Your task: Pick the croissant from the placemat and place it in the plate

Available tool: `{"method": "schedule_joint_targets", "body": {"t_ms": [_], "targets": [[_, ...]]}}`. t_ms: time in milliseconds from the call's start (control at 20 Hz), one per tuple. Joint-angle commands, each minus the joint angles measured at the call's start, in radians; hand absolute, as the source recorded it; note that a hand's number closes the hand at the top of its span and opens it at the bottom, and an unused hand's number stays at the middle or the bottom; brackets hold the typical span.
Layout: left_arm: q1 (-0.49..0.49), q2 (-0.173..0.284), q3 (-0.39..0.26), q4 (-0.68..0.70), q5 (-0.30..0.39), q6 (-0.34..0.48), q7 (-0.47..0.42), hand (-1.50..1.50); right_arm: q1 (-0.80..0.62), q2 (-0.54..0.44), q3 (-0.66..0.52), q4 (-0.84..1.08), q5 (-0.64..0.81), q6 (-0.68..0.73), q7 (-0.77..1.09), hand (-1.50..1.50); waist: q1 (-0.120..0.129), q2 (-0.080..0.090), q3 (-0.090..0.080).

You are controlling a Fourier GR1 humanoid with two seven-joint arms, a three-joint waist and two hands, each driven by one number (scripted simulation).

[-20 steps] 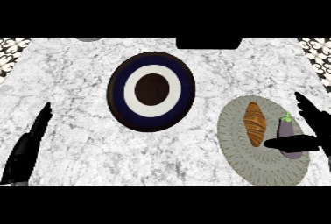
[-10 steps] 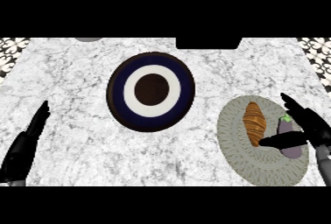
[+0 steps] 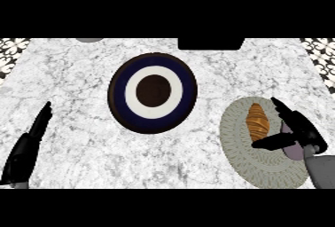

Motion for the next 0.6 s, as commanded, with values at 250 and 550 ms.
{"method": "schedule_joint_targets", "body": {"t_ms": [250,550], "targets": [[0.028,-0.011,0.058,-0.027,-0.029,-0.058,-0.005,0.0,-0.12,0.065,-0.042,0.231,0.087,0.022,-0.12,-1.5,0.004,0.001,0.001],[-0.008,-0.035,0.097,0.001,-0.03,-0.091,0.002,0.0,-0.016,0.105,-0.06,0.083,0.107,-0.02,-0.154,1.5,-0.003,0.0,0.001]]}}
